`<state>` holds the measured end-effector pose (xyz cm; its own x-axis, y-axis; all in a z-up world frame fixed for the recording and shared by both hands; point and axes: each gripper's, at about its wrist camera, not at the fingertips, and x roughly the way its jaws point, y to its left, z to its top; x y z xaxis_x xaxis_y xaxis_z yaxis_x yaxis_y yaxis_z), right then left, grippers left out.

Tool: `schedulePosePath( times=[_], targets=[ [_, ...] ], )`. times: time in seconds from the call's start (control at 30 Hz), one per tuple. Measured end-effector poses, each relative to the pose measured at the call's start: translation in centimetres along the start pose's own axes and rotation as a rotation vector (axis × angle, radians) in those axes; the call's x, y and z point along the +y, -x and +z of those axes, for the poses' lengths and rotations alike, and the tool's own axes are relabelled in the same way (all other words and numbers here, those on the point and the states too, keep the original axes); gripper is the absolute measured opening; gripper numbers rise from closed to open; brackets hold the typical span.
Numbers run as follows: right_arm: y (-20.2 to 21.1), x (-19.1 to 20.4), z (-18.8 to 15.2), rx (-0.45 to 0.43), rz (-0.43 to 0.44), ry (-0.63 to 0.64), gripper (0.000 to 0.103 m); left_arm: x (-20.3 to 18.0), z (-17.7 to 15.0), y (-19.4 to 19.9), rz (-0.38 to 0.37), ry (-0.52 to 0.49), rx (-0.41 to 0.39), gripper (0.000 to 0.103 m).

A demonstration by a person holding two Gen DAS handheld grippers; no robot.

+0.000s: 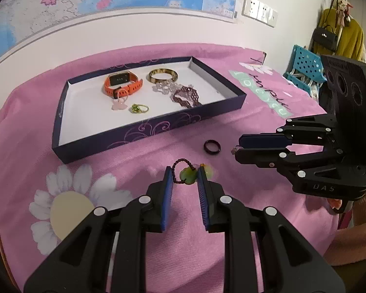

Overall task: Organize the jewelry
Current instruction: 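Grasp the green hair tie with the left tool while the right tool grasps the silver ring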

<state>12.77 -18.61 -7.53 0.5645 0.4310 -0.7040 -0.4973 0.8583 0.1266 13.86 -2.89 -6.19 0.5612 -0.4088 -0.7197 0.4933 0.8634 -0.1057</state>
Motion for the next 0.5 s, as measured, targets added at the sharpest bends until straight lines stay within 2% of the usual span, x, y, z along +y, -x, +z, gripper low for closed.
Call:
schedulePosePath(
  times=[0.5],
  targets=[
    [0.8,-0.7,1.2,-0.073,-0.003,-0.025,0.016,1.4,1.4,1.4,0.028,0.044,-0.074,0.021]
  ],
)
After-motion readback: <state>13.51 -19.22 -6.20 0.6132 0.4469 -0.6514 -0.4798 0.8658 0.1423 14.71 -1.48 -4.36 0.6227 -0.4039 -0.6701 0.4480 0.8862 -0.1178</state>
